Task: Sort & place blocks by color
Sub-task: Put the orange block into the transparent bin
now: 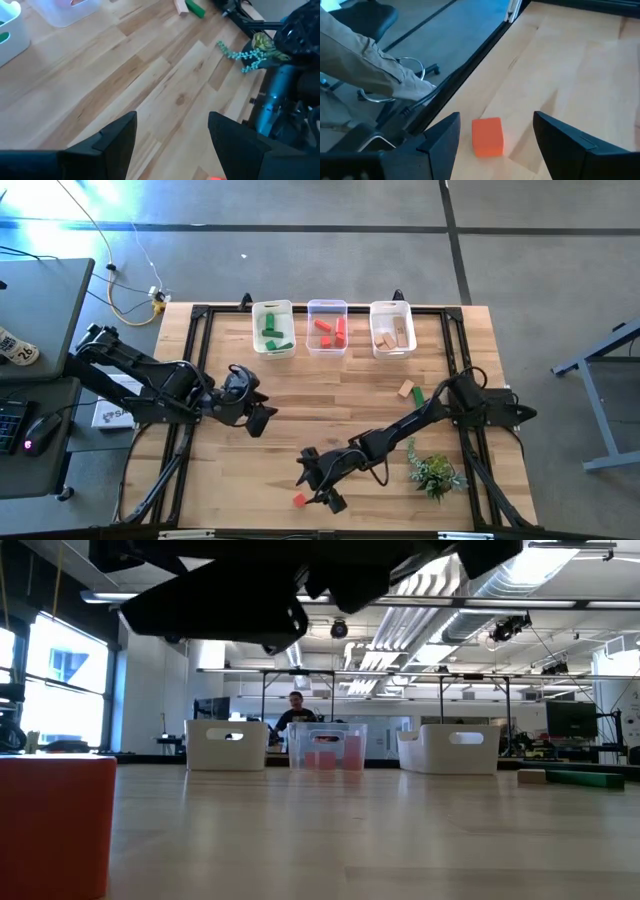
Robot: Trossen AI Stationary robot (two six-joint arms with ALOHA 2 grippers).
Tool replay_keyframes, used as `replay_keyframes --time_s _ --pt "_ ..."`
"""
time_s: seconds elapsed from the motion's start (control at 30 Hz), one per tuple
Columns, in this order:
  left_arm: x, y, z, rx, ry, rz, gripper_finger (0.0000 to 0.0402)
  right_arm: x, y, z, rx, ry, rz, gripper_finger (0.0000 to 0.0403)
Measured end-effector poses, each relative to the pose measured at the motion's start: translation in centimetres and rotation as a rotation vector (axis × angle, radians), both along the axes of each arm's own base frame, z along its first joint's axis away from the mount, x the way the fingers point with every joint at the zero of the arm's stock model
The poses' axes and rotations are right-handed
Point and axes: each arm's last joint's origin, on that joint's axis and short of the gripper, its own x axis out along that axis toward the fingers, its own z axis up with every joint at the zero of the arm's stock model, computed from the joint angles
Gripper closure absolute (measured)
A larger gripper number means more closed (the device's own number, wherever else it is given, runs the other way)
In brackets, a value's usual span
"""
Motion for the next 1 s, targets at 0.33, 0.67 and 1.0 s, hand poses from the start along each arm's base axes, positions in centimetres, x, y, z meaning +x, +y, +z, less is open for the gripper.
replay_keyframes --time_s 0.33,0.67,1.0 --pt "0.1 0.2 0.0 -0.007 -0.002 0.018 0.0167 0.4 1.6 -3.6 0.027 -0.032 0.059 0.0164" --pt "0.1 0.2 0.0 -0.019 -0.006 0.028 0.0167 0.5 1.6 -4.6 -0.013 -0.033 0.0 0.0164" --pt "0.0 0.2 0.0 -0.018 -0.002 0.028 0.0167 0.6 1.6 -6.0 -0.029 -0.026 -0.023 0.0164"
